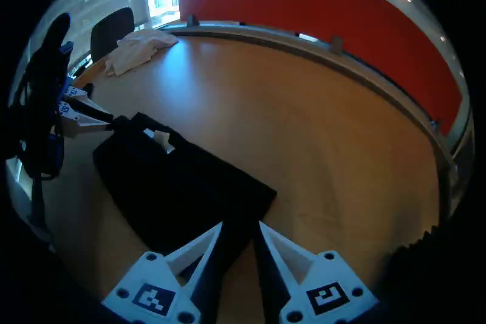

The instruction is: Fold towel

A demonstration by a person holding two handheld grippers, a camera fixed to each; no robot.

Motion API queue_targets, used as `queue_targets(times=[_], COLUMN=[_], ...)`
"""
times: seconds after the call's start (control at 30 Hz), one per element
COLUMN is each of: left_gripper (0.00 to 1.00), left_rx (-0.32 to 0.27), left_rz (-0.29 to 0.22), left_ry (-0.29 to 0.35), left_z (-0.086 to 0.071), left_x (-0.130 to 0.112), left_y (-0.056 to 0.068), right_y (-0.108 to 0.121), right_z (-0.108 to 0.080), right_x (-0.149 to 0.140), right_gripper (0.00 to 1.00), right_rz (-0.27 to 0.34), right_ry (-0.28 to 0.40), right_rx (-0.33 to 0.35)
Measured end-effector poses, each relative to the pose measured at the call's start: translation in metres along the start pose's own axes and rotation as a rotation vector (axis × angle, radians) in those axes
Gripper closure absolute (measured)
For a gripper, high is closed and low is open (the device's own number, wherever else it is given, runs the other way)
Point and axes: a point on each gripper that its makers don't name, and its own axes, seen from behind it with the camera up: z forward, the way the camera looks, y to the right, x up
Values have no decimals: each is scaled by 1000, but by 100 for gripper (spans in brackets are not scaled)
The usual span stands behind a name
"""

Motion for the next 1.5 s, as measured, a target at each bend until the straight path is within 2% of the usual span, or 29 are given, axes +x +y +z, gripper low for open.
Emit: queue_targets(times=[0.23,0.3,0.7,0.83,0.97,1.03,1.23,1.3,1.5], left_gripper=[66,65,56,39,33,23,6,6,6], left_rx=[15,19,42,45,46,50,65,67,64], left_rz=[2,2,6,-3,-14,-19,-33,-38,-54], left_ry=[-2,-2,9,14,19,23,33,35,40], left_z=[3,4,4,3,0,-1,-7,-9,-13], left_x=[2,3,13,15,17,18,18,18,17], left_y=[-6,-7,-14,-17,-19,-21,-27,-28,-27], right_y=[11,14,26,29,32,33,35,35,32], right_z=[3,4,7,6,2,1,-5,-7,-13], right_x=[2,3,11,15,17,19,23,24,22], right_gripper=[43,40,34,30,17,17,12,6,4], right_rz=[-10,-16,-18,-20,-24,-23,-15,-14,-9], right_ry=[5,7,21,32,42,49,67,72,78], right_rx=[-40,-51,-98,-110,-121,-124,-132,-133,-129])
